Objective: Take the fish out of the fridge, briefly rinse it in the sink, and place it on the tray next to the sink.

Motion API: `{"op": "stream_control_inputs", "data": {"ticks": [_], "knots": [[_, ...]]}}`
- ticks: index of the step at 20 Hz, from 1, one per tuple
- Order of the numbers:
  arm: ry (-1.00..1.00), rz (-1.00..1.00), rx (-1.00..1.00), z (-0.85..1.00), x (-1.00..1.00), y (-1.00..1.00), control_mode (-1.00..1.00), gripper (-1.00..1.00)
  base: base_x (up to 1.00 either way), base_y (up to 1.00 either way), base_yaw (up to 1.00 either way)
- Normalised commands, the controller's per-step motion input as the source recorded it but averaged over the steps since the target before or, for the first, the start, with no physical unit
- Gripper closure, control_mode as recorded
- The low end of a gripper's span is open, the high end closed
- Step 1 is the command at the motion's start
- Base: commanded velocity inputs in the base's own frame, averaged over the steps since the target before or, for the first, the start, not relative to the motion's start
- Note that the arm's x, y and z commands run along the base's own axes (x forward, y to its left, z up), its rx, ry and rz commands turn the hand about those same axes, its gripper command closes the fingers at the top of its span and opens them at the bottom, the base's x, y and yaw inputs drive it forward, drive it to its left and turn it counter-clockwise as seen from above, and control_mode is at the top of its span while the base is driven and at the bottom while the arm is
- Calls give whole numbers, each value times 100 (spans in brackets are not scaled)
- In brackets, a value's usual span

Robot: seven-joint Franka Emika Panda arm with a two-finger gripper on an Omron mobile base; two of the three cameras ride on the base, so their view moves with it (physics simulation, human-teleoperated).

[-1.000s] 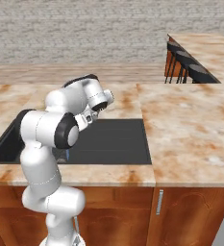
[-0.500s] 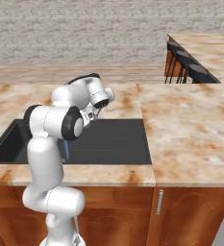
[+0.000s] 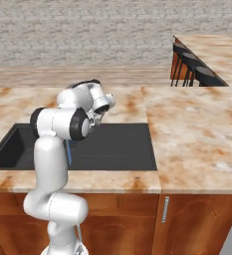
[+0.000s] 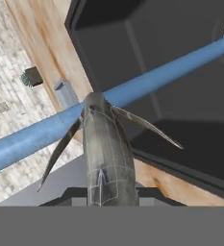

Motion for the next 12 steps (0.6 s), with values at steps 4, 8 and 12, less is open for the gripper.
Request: {"op": "stream_control_inputs", "data": {"ticks": [4, 8, 12], "knots": [[0, -6, 0, -14, 22, 0, -100, 100, 0, 0, 0], [-1, -17, 0, -10, 31, 0, -100, 100, 0, 0, 0], [0, -16, 0, -5, 43, 0, -100, 100, 0, 0, 0]]}}
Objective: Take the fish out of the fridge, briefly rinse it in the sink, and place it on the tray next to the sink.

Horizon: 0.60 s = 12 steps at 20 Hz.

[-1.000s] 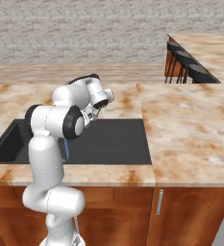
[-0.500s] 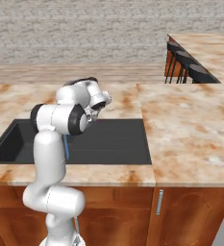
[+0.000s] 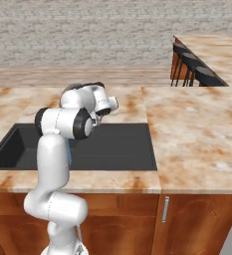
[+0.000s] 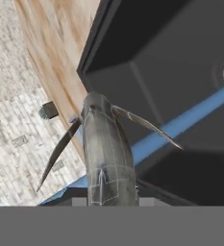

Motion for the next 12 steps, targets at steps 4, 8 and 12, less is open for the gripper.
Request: {"op": "stream_control_inputs", "data": {"ticks": [4, 8, 12], "knots": [[3, -5, 0, 0, 18, 5, -100, 100, 0, 0, 0], [13, 0, 0, -9, -28, 38, -100, 100, 0, 0, 0], [13, 0, 1, -4, -46, 30, -100, 100, 0, 0, 0]]}}
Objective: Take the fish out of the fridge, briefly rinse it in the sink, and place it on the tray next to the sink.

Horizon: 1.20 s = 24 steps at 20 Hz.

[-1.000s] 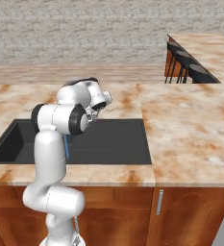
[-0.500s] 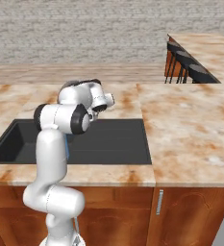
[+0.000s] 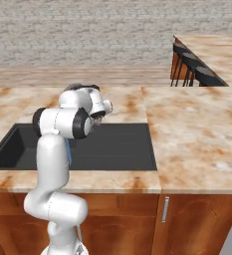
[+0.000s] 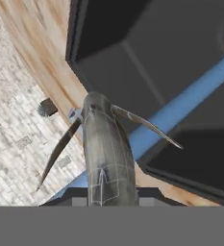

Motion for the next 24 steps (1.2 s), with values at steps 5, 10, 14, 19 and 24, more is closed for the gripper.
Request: {"op": "stream_control_inputs", "data": {"ticks": [5, 10, 14, 19, 24], "knots": [[4, 0, 8, 0, -72, 3, -100, 100, 0, 0, 0], [-1, 0, 11, 10, -94, 0, -100, 100, 0, 0, 0], [-18, -2, 0, 70, -73, 17, -100, 100, 0, 0, 0], [-22, -1, -38, 100, -86, 45, -100, 100, 0, 0, 0], [-5, 0, -65, 96, -99, 32, -100, 100, 0, 0, 0]]}}
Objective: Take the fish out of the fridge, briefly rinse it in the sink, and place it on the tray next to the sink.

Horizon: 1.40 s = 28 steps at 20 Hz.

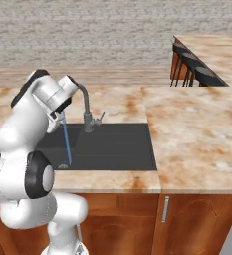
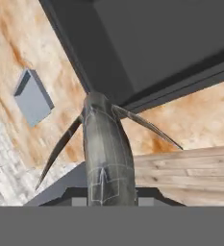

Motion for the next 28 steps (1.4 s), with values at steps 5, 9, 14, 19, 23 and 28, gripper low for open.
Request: {"op": "stream_control_inputs", "data": {"ticks": [5, 9, 14, 19, 23, 28], "knots": [[-1, 0, -81, 38, -76, 1, -100, 100, 0, 0, 0], [-8, 1, -79, 1, -23, -24, -100, 100, 0, 0, 0], [-29, 0, -20, -1, -7, -15, -100, 100, 0, 0, 0], [-3, 3, -3, -4, -44, 31, -100, 100, 0, 0, 0], [0, 0, 0, 0, 0, 0, 100, 100, -100, 96, 15], [0, 0, 0, 0, 0, 0, 100, 100, -39, 100, 0]]}}
